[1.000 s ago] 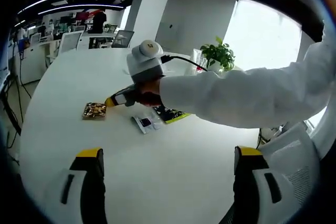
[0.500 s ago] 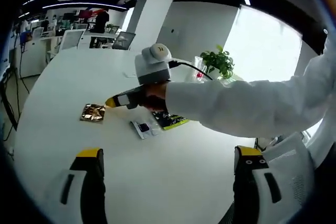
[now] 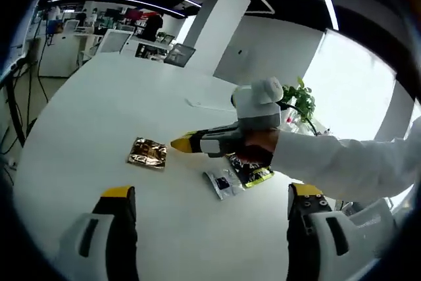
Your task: Arrange the skincare products in the storage area until every visible bottle or jar stands upright without overlapping.
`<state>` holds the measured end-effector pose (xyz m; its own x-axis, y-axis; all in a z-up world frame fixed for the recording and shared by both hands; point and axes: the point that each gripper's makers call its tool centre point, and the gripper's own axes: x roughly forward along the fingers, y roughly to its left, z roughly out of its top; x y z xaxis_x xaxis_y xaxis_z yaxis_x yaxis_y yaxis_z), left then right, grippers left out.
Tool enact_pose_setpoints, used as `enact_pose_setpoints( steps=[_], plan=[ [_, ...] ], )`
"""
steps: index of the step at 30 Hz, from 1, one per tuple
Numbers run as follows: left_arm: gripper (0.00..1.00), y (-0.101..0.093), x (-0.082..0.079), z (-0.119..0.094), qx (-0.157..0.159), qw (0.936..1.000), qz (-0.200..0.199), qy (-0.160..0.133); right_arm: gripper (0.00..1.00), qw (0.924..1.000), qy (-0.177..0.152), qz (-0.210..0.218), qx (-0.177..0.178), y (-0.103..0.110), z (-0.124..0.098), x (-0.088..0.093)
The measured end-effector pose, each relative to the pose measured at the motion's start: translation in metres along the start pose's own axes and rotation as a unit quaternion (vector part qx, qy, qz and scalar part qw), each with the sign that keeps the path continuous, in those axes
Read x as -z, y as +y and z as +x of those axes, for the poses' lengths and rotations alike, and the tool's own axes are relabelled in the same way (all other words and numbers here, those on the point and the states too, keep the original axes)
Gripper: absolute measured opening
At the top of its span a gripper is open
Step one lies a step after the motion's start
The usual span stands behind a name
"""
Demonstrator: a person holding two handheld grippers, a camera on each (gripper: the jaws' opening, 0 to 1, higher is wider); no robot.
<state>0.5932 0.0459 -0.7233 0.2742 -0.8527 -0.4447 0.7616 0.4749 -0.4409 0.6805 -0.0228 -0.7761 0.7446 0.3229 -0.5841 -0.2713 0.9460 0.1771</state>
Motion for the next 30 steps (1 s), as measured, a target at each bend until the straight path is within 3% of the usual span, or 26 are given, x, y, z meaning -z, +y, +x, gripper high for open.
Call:
enact_pose_setpoints(
  steps=[5, 13, 22, 30],
  plan=[
    [0.88, 0.007, 0.006, 0.016, -0.005, 0.9999, -0.005, 0.011, 0.01, 1.0, 0.003, -0.006, -0.001, -0.004, 0.001, -0.001],
    [0.87, 0.016, 0.002, 0.023, -0.015, 0.9998, -0.015, 0.002, 0.08, 0.9984, 0.026, -0.049, -0.012, 0.0, 0.007, 0.007],
    [0.87, 0.028, 0.008, 0.037, -0.021, 0.9995, -0.014, 0.017, 0.11, 0.9962, 0.033, -0.077, -0.026, 0.007, 0.017, 0.0],
    [0.87, 0.031, 0.01, 0.046, -0.015, 0.9996, -0.005, 0.023, 0.02, 0.996, 0.035, -0.077, -0.032, 0.006, 0.017, 0.002]
  ],
)
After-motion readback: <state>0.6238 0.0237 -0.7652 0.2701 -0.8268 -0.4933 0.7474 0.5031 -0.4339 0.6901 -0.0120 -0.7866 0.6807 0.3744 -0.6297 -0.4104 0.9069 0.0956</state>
